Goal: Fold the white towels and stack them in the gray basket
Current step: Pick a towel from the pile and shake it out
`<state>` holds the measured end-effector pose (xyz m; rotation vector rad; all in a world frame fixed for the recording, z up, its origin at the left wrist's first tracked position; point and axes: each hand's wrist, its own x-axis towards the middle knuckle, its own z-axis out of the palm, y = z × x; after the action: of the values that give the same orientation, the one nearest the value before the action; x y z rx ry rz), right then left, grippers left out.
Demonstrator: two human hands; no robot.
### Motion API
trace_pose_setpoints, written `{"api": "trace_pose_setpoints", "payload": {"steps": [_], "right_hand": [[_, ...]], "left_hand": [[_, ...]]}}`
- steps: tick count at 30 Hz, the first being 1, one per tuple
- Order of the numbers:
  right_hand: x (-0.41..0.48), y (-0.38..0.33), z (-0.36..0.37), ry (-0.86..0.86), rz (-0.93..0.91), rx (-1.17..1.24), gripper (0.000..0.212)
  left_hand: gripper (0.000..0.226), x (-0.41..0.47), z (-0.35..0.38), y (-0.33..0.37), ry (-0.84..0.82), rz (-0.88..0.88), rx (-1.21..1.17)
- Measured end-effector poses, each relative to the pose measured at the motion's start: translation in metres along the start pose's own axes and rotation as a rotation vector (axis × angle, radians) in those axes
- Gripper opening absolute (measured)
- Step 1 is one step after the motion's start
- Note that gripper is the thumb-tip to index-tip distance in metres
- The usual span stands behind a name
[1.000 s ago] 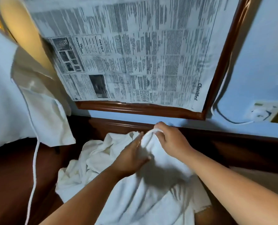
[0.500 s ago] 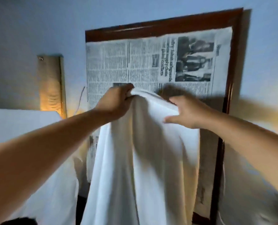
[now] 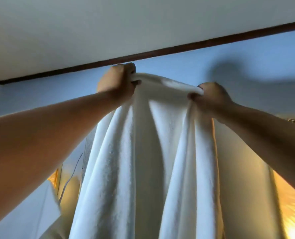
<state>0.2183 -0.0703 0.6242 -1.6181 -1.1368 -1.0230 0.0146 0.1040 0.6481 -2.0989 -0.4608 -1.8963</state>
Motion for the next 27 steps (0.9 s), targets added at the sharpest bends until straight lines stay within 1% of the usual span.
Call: {"api": "trace_pose_setpoints", "payload": {"steps": [2, 4, 8, 12, 16, 19, 21, 23, 25, 27], "right_hand": [[0.0, -0.002, -0.021, 0.018, 0.004, 0.036, 0.027], [-0.004, -0.001, -0.043, 0.034, -0.006, 0.023, 0.027], [-0.01, 0.009, -0.095, 0.057, -0.028, 0.03, 0.026], [-0.019, 0.021, -0.147, 0.03, -0.061, 0.003, 0.028], [-0.032, 0.029, -0.191, 0.027, -0.071, 0.073, 0.03], [-0.045, 0.029, -0.226, 0.04, -0.09, 0.105, 0.031], [-0.057, 0.027, -0.251, 0.038, -0.101, 0.123, 0.03], [-0.071, 0.025, -0.276, 0.024, -0.099, 0.121, 0.023], [-0.089, 0.022, -0.301, -0.008, -0.092, 0.128, 0.016], [-0.113, 0.017, -0.323, -0.048, -0.072, 0.139, 0.016]], "left_hand": [[0.023, 0.01, -0.014, 0.023, 0.039, 0.0, 0.008], [0.024, 0.017, -0.028, 0.046, 0.062, 0.013, 0.025], [0.024, 0.022, -0.056, 0.096, 0.08, 0.051, 0.047], [0.025, 0.015, -0.078, 0.141, 0.053, 0.074, 0.053], [0.023, 0.006, -0.093, 0.182, 0.027, 0.069, 0.027], [0.019, -0.002, -0.104, 0.214, -0.026, 0.038, -0.012], [0.018, -0.006, -0.111, 0.235, -0.089, -0.002, -0.061], [0.019, -0.012, -0.119, 0.254, -0.19, -0.07, -0.154], [0.022, -0.025, -0.131, 0.273, -0.378, -0.18, -0.329], [0.025, -0.047, -0.148, 0.292, -0.649, -0.284, -0.549]]}}
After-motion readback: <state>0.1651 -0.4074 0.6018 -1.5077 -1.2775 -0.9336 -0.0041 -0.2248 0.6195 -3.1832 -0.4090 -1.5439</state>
